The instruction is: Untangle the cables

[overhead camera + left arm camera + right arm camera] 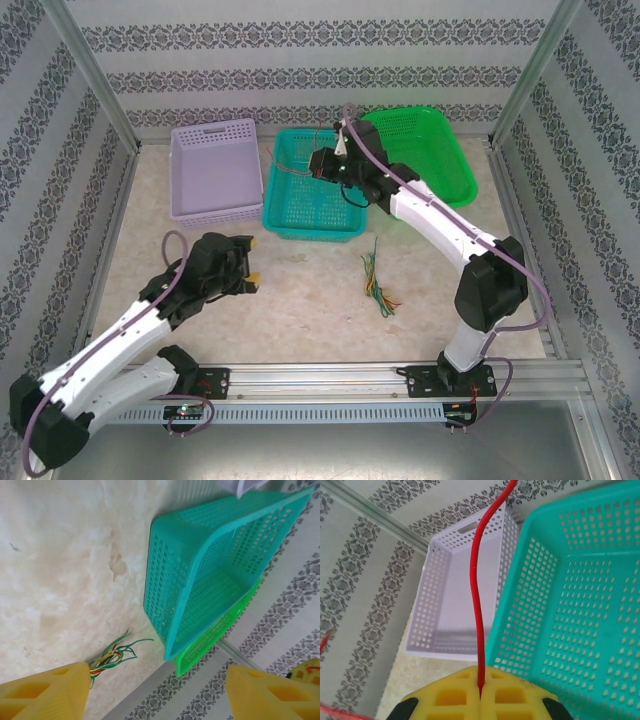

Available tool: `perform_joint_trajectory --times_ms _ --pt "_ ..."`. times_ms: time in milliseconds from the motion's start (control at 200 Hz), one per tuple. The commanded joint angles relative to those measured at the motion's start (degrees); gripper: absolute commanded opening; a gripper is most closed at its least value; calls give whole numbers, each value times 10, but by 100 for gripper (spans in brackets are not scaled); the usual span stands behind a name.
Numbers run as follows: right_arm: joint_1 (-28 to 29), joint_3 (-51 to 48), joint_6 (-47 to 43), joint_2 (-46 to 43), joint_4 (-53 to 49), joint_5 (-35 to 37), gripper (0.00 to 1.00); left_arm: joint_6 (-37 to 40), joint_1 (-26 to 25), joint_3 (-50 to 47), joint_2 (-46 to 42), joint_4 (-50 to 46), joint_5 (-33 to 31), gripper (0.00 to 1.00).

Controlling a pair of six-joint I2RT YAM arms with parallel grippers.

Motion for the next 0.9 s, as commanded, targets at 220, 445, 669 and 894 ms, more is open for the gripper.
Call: perform_joint_trajectory --times_ms 220,445,669,894 --pt "-63 200 -196 163 -220 -58 0 164 25 54 -58 -238 -47 73" --pt "-68 290 -200 236 -318 -16 47 316 26 148 53 -203 -5 74" --pt "-54 57 -128 34 -237 117 54 461 36 188 177 -97 157 72" --pt "-27 -300 69 -210 -208 124 52 662 28 320 308 -121 251 67"
